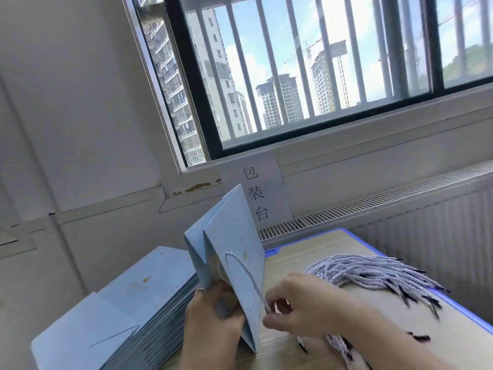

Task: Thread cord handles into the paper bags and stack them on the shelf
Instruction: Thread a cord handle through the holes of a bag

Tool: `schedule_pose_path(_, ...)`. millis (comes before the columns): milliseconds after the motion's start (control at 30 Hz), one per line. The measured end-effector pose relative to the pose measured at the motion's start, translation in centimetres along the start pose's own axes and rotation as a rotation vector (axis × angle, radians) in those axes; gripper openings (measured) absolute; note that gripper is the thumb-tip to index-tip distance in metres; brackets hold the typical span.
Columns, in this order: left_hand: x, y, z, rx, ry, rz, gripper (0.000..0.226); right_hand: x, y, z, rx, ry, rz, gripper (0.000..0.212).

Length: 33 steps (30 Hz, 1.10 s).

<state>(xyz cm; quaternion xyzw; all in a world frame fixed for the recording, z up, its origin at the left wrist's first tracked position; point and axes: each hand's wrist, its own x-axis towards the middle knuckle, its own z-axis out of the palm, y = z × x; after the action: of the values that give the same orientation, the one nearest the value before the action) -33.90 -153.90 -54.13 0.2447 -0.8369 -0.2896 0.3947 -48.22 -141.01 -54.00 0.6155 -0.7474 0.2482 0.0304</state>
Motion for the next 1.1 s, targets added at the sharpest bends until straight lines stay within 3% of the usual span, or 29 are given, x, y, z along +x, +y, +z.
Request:
schedule_pose_path(100, -0.5, -0.1, -0.3, -0.095, -0.038, 0.037, 0.014, 0.4, 0.2, 0.1, 0.044, -0.032, 0.084, 0.033)
schedule_pose_path(233, -0.8, -0.8, -0.8, -0.11, -0.138, 0.033, 0.03, 0.6, 0.1, -0.2, 0.45, 0.032, 0.169, 0.023)
schedule_pose_path(333, -0.9, -1.1, -0.7, -0.105, -0.171, 0.056, 0.024, 0.3, 0.1, -1.0, 0.579, 0.089, 0.146, 0.02)
schedule_pose_path(467, -0.9, -1.2, -0.4, -0.099, -0.159, 0.074, 0.021, 0.1, 0.1, -1.0, 0.575, 0.017, 0.135, 0.011)
schedule_pose_path(567, -0.8, -1.4, -0.5, -0.099, -0.163, 0.081, 0.019, 0.3, -0.3, -1.0, 0.605, -0.012, 0.147, 0.019)
schedule_pose_path(667, -0.8, -1.5, -0.5, -0.103, -0.162, 0.064, 0.031, 0.2, -0.2, -1.1, 0.639, 0.0, 0.195, 0.017)
schedule_pose_path(800, -0.9, -1.0, -0.6, -0.102, -0.147, 0.066, 0.03, 0.0, -0.3, -1.3, 0.657, -0.003, 0.18, 0.003)
schedule_pose_path(1100, -1.2, -0.8, -0.6, -0.101, -0.162, 0.053, 0.031, 0.3, -0.6, -0.4, 0.594, 0.049, 0.174, 0.011)
